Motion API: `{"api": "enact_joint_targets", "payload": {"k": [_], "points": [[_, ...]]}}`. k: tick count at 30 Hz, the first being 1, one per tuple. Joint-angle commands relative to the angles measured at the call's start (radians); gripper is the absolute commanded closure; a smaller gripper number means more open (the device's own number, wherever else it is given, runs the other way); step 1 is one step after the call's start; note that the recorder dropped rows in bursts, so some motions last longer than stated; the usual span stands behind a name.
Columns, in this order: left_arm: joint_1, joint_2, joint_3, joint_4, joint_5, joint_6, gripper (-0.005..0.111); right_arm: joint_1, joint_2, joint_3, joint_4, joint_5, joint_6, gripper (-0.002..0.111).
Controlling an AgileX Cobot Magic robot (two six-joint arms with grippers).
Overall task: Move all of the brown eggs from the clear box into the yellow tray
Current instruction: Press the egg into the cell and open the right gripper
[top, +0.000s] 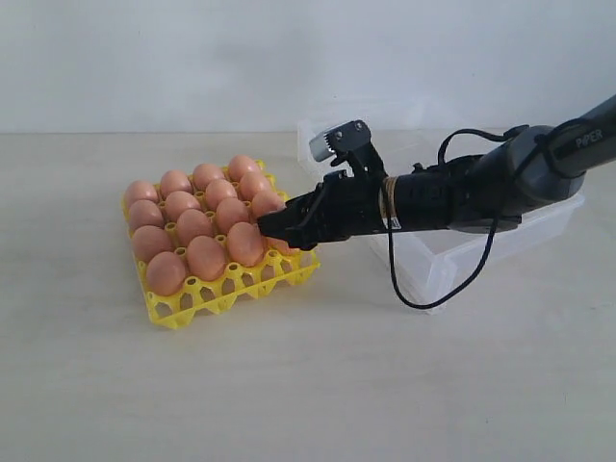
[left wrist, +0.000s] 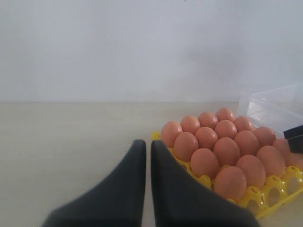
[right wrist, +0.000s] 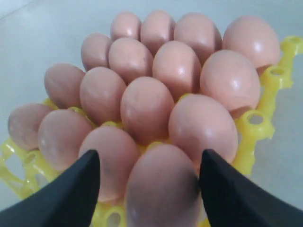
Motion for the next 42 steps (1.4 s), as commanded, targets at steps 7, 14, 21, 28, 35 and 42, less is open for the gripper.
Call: {"api": "enact_joint_targets", "payload": {"k": [7,14,21,28,35,42], "points": [[-0.005,0.003,0.004,-0.005,-0.012,0.005,0.103,-0.006,-0.066,0.005,-0.313,0.011,0.267,0.066],[-0.005,0.003,0.004,-0.005,-0.012,0.005,0.103,-0.006,-0.066,0.005,-0.476,0.019,0.351,0.108],[-0.005,0.003,0.004,-0.005,-0.012,0.005,0.103,-0.006,-0.070,0.005,-0.490,-0.017,0.384,0.108],[-0.005,0.003,0.004,-0.005,-0.012,0.005,0.103,0.016,-0.151,0.005,-0.557,-0.005,0.443,0.108],[-0.005,0.003,0.004,-0.005,-0.012,0.005,0.103,0.112,-0.142,0.005,-0.553,0.261,0.443,0.108],[-0.005,0.003,0.004,-0.005,-0.012,0.005,0.103,0.110,-0.142,0.005,-0.557,0.255,0.487,0.108]]}}
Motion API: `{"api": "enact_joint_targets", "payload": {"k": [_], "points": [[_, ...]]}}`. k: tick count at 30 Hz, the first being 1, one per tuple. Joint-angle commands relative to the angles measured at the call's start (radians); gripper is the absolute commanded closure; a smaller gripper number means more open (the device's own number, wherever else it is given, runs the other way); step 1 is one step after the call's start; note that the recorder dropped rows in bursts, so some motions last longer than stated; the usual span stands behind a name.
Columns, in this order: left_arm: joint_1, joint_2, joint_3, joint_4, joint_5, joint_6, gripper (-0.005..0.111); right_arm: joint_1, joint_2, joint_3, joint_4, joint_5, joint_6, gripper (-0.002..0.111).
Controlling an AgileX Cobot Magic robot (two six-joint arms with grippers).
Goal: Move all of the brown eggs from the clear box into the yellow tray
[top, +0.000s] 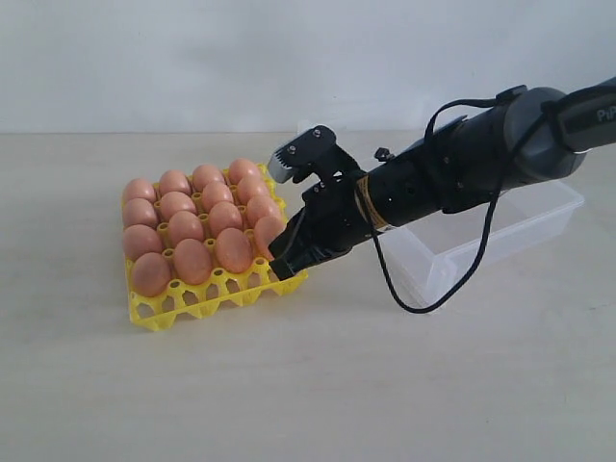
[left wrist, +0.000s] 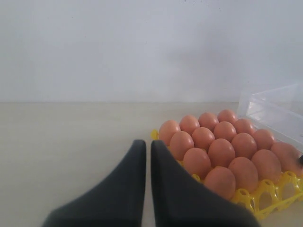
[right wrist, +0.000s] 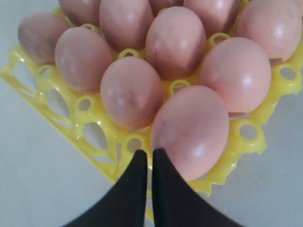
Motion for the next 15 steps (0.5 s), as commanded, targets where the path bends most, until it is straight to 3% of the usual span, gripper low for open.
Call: {"api": "enact_joint_targets", "payload": {"k": [1,7,15], "points": [[-0.005,0.003,0.004,-0.005,-0.012,0.005,0.103,-0.001,-0.002,0.003,0.007,0.000,0.003,0.108],[-0.005,0.003,0.004,-0.005,-0.012,0.005,0.103,-0.001,-0.002,0.003,0.009,0.074,0.047,0.108],[-0.005,0.003,0.004,-0.005,-0.012,0.005,0.103,-0.001,-0.002,0.003,0.001,0.005,0.150,0.108]]}}
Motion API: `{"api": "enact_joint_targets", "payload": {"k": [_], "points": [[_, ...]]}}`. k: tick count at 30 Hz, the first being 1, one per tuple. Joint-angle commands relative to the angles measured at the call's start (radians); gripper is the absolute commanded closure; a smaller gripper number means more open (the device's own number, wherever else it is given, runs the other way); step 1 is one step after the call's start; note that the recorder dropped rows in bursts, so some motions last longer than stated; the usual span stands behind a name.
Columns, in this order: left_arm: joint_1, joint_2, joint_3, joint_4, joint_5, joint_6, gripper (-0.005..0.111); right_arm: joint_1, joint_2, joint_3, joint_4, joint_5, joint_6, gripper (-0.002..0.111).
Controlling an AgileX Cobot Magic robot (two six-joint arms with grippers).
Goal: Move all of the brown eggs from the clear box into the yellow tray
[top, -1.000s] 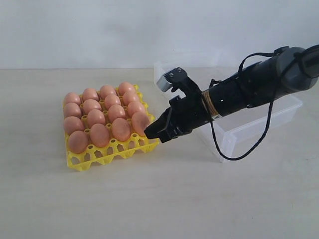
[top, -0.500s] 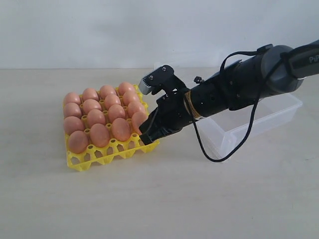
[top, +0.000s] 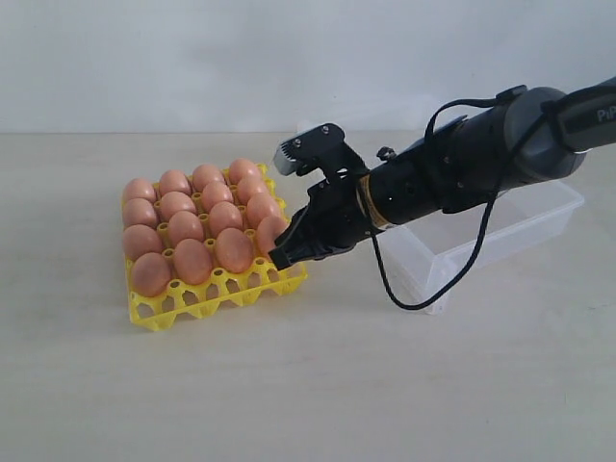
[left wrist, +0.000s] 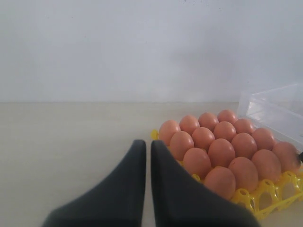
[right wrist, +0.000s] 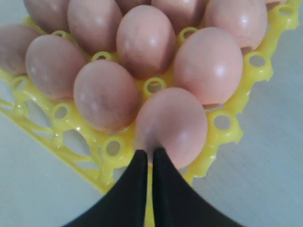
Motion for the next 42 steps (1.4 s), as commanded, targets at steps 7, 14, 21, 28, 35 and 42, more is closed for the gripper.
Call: {"api": "enact_joint_targets", "payload": {"k": [7,14,21,28,35,42], "points": [[-0.005,0.003,0.004,-0.005,-0.012,0.005,0.103,-0.001,-0.002,0.003,-0.003,-0.073,0.164,0.108],[-0.005,0.003,0.004,-0.005,-0.012,0.005,0.103,-0.001,0.026,0.003,-0.003,-0.071,0.207,0.108],[-0.005,0.003,0.004,-0.005,-0.012,0.005,0.103,-0.001,0.061,0.003,-0.003,-0.123,0.195,0.108],[-0.005,0.003,0.004,-0.005,-0.012,0.005,0.103,-0.001,-0.068,0.003,-0.003,-0.204,0.163,0.108],[-0.005,0.003,0.004,-0.005,-0.012,0.005,0.103,-0.001,-0.243,0.003,-0.003,-0.051,0.070,0.108],[-0.005,0.003,0.004,-0.005,-0.012,0.005,0.103,-0.001,-0.313,0.026,-0.003,0.215,-0.212,0.108]]}}
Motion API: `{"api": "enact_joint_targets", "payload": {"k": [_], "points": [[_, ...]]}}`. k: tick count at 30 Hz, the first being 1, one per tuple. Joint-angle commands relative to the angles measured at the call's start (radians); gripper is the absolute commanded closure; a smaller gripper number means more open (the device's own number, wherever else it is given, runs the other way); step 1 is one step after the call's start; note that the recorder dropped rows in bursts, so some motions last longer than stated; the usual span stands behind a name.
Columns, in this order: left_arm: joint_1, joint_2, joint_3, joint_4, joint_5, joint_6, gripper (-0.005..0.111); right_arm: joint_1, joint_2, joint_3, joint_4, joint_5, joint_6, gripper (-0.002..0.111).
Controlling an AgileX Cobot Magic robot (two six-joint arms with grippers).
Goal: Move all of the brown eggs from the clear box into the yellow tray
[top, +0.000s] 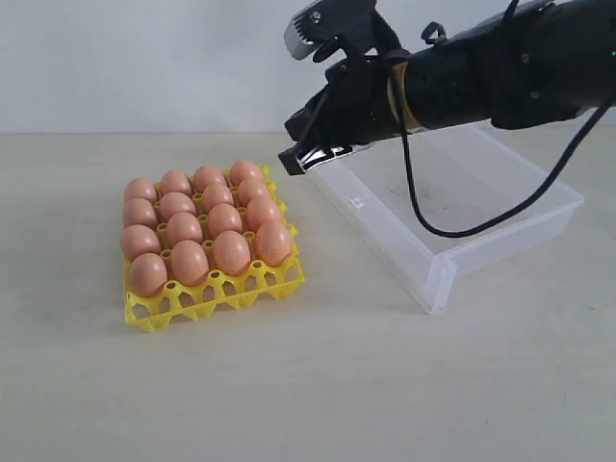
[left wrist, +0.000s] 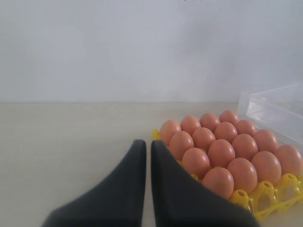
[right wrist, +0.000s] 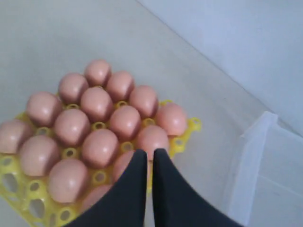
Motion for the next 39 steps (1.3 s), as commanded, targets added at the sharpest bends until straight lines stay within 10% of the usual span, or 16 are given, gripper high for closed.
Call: {"api": "enact_joint_targets", "payload": {"k": [1,13,39], "points": [[-0.005,0.003,0.004,-0.005,-0.012,0.005,0.103,-0.001,-0.070,0.062,0.001,0.124,-0.120,0.108],[-0.005,0.003,0.004,-0.005,-0.012,0.005,0.103,-0.001,-0.772,0.620,0.001,0.565,0.208,0.108],[-0.005,0.003,0.004,-0.005,-0.012,0.005,0.103,-0.001,-1.280,0.968,0.001,0.175,0.567,0.108]]}}
